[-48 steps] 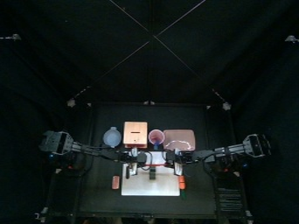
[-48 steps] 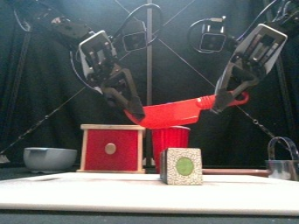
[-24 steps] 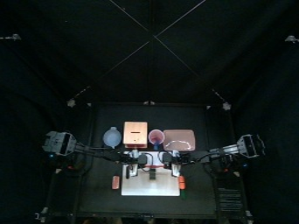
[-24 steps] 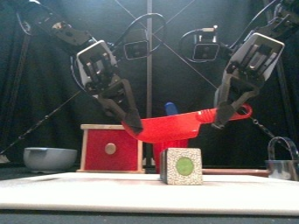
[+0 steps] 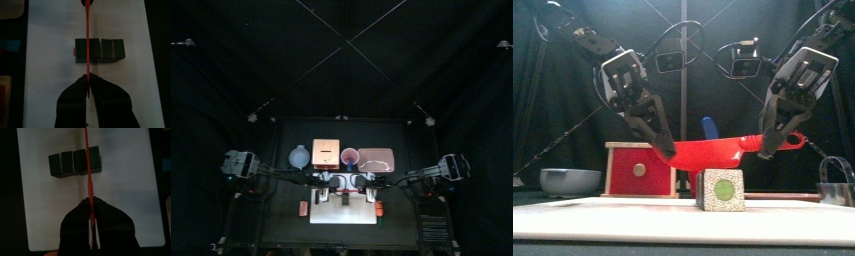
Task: Place sushi on board then cut the sushi with the knife then place the pieces on the plate
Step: Cut the sushi into 4 pieces
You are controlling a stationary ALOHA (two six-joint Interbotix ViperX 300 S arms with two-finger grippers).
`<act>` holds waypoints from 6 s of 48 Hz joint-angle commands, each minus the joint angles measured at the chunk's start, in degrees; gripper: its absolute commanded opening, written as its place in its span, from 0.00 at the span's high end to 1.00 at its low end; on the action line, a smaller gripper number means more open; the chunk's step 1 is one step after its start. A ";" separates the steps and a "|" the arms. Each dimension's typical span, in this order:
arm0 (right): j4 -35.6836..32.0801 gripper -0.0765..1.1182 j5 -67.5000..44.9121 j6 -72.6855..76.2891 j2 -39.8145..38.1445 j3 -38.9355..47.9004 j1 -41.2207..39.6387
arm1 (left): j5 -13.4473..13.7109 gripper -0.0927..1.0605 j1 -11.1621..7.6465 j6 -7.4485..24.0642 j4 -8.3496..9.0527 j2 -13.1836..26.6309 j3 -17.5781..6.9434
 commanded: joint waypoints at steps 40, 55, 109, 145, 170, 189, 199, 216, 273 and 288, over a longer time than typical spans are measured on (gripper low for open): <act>-0.35 0.70 1.23 1.67 -0.26 -0.88 0.00 | -0.26 0.52 -0.53 -0.09 -1.23 0.00 -1.32; -0.35 0.70 1.23 1.67 0.00 -0.70 -0.09 | -0.26 0.52 -0.70 -0.09 -1.67 0.35 -1.14; -2.02 0.70 1.23 1.58 5.10 0.35 -3.25 | -0.97 0.52 3.34 0.09 0.35 4.75 -1.05; -2.02 0.70 12.48 1.85 -4.48 -4.04 -1.93 | 5.89 0.52 0.62 0.18 3.16 -4.39 -1.49; 3.16 0.70 11.34 2.37 -0.88 -3.96 2.99 | 6.06 0.52 -3.43 0.09 -0.53 -0.70 -2.64; 3.52 0.70 10.55 2.37 1.32 -3.87 3.52 | 6.15 0.52 -3.78 0.09 -0.70 0.35 -3.16; 3.60 0.70 10.55 2.37 1.76 -3.78 3.52 | 6.06 0.52 -3.78 0.00 -0.70 0.79 -3.16; 3.60 0.70 10.46 2.37 2.99 -3.52 3.52 | 5.71 0.52 -3.78 0.00 -0.88 2.02 -3.08; 1.67 0.70 9.23 2.37 5.71 -3.25 1.23 | 5.54 0.52 -1.05 0.18 1.76 5.54 -4.04; 1.76 0.70 11.60 2.37 2.11 -4.66 1.49 | 6.42 0.52 -1.14 0.26 2.37 2.64 -5.01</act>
